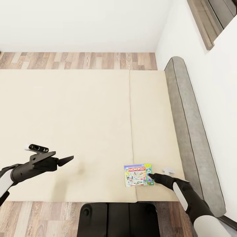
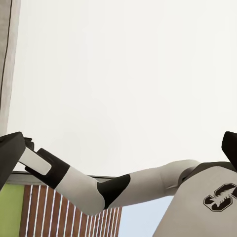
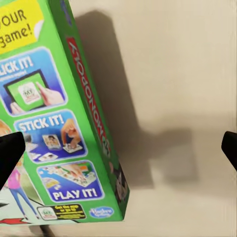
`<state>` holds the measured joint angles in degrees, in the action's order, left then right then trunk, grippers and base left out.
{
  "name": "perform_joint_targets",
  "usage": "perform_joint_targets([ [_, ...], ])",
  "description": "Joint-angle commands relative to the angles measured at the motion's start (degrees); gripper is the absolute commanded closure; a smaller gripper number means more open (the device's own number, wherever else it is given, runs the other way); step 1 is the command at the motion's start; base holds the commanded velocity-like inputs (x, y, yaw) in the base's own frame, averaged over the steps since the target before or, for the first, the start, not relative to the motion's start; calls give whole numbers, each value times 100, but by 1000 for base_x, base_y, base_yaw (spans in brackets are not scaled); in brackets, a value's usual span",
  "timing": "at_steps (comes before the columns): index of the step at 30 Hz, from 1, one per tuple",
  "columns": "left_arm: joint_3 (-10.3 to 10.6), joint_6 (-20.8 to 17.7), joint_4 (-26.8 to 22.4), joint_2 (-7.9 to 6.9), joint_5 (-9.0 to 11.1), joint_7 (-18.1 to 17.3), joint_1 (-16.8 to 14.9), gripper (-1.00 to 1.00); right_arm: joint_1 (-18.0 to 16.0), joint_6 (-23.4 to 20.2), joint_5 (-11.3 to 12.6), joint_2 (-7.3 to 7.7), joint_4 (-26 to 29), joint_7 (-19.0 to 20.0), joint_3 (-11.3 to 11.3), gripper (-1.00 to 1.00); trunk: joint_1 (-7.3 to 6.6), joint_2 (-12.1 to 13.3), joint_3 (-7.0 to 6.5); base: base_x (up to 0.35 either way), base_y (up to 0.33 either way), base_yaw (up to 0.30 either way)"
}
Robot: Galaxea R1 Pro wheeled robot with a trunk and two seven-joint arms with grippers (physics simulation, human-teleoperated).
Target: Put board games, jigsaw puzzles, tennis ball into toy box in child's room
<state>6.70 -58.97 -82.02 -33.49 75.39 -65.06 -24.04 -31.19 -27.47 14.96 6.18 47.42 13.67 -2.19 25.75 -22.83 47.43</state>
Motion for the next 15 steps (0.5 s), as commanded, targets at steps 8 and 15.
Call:
perform_joint_targets([
  [8,17,-26,2,-1,20,-7,-4,-100,7,7,19,90,-104,1137,-69,-100,3,-9,6,0,0,0],
  [15,19,-26,1,-3,20,-7,-4,-100,8,17,7,143,-219,1348,-79,-100,3,-9,6,0,0,0],
])
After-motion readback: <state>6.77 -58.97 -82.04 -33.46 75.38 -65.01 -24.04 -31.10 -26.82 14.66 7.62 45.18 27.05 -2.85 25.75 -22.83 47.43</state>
